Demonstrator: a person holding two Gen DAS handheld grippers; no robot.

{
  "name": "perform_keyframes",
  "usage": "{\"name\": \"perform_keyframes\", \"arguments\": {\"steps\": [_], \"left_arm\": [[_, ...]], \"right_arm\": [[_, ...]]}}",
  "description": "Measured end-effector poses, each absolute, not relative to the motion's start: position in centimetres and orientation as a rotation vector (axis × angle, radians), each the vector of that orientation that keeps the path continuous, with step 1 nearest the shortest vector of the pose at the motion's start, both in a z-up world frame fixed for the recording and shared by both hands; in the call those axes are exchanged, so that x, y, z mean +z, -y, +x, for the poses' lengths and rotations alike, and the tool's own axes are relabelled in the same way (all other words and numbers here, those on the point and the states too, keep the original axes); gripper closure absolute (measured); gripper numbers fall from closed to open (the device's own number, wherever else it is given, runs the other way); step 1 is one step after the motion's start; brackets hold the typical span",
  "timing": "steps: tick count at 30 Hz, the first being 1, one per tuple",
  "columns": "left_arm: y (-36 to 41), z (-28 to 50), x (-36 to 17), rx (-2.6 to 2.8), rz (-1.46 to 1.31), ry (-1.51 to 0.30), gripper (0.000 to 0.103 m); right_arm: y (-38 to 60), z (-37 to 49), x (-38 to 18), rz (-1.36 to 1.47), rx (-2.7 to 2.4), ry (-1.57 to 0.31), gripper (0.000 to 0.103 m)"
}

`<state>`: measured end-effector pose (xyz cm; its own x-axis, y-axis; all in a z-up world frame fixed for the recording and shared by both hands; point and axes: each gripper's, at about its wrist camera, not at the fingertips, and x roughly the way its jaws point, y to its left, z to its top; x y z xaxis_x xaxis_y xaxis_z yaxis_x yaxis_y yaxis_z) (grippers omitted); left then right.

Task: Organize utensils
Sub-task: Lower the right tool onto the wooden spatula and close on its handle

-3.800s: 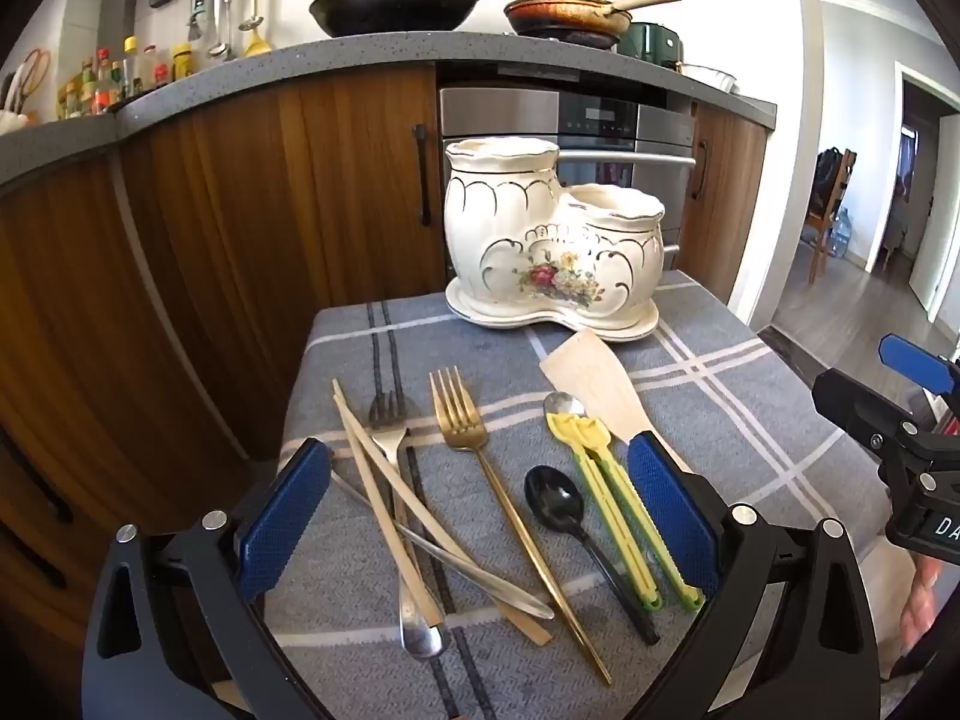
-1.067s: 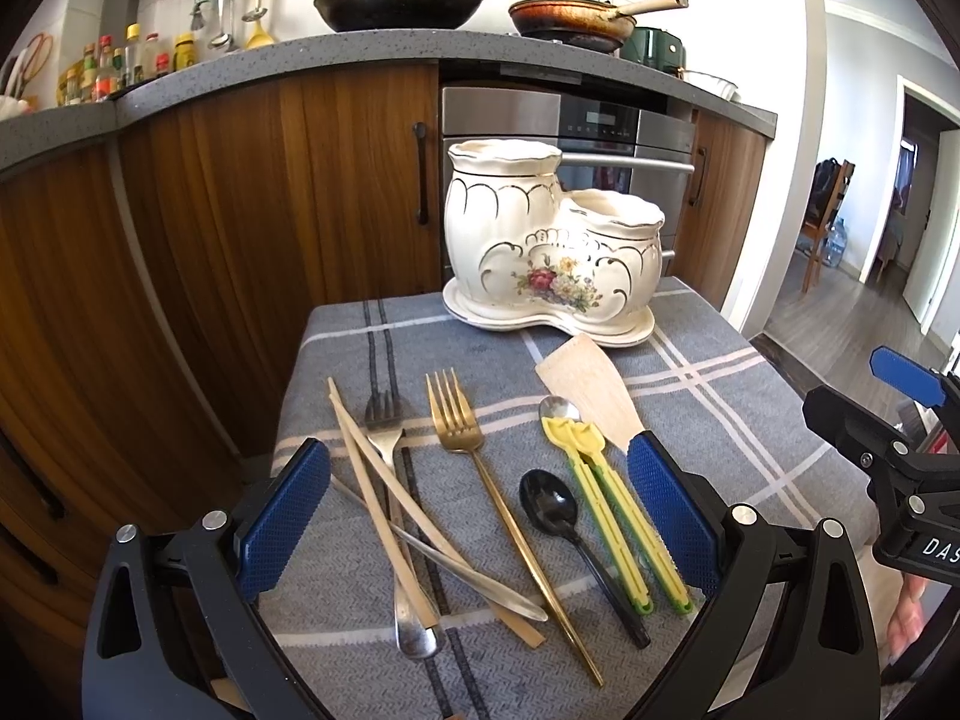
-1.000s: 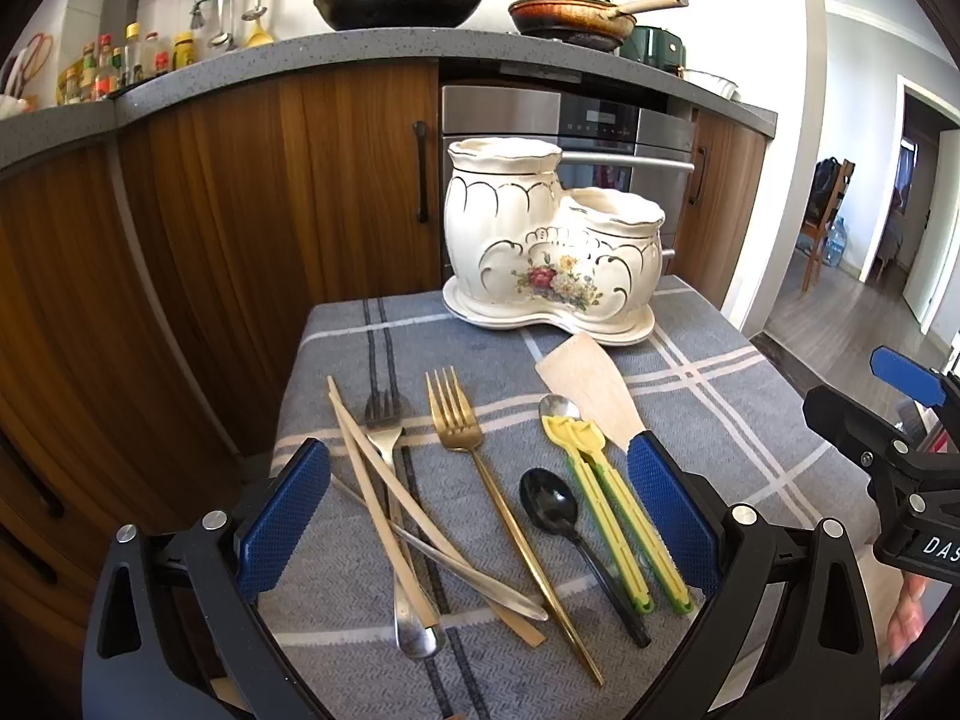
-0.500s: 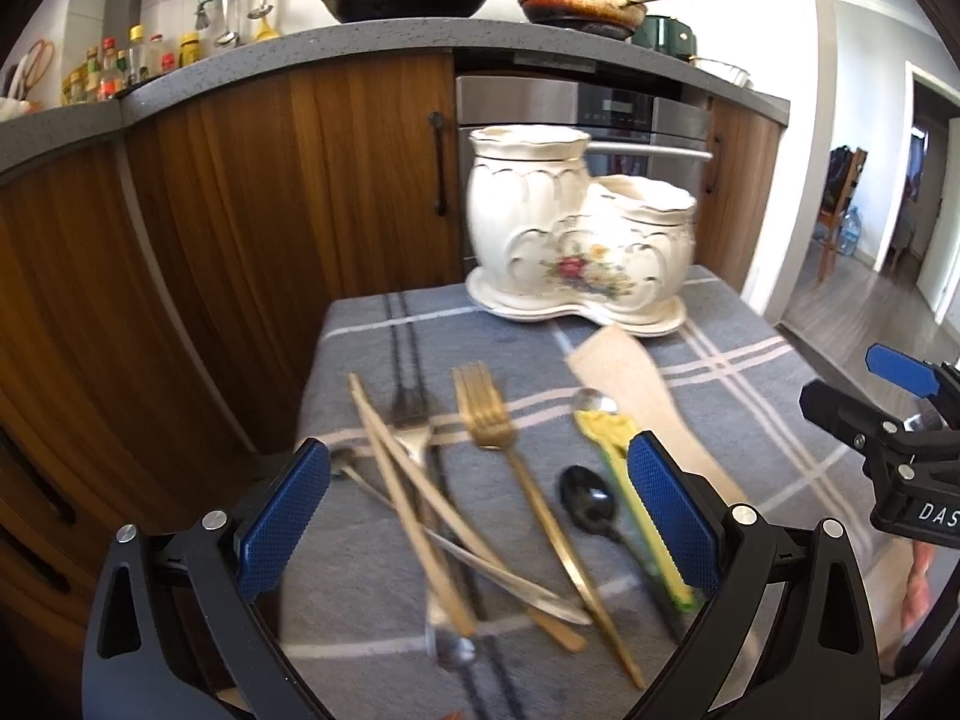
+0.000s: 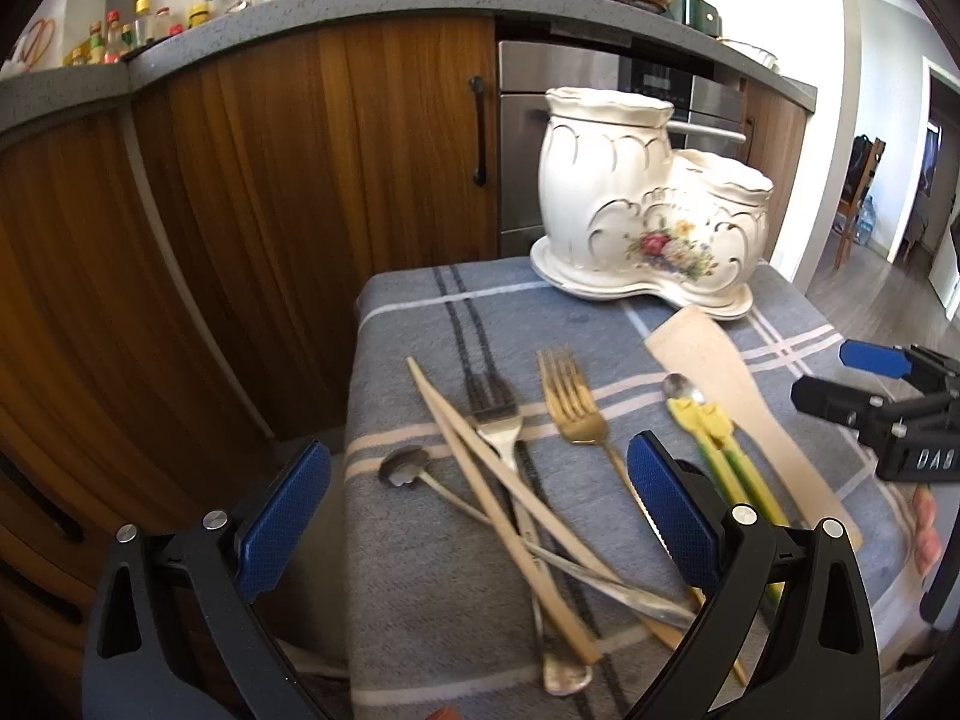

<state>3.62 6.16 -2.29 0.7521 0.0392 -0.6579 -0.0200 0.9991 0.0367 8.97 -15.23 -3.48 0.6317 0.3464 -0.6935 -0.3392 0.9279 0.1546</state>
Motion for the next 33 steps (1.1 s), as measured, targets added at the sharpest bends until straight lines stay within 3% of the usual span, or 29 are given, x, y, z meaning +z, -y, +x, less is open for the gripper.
{"name": "perform_keyframes", "arguments": {"steps": [4,12,33], "left_arm": [[-6.6,4.1,-2.9,0.033,0.027,-0.741,0.005],[-7.5,4.6,-3.7,0.036,0.008,-0.747,0.006],[-7.9,4.8,-3.8,0.031,-0.009,-0.740,0.006]], "right_arm": [[14.7,9.9,-3.6,0.009,0.400,-0.799,0.007],[14.4,11.9,-4.9,0.051,0.428,-0.865,0.032],[12.5,14.2,-6.1,0.121,0.502,-0.949,0.070]]}}
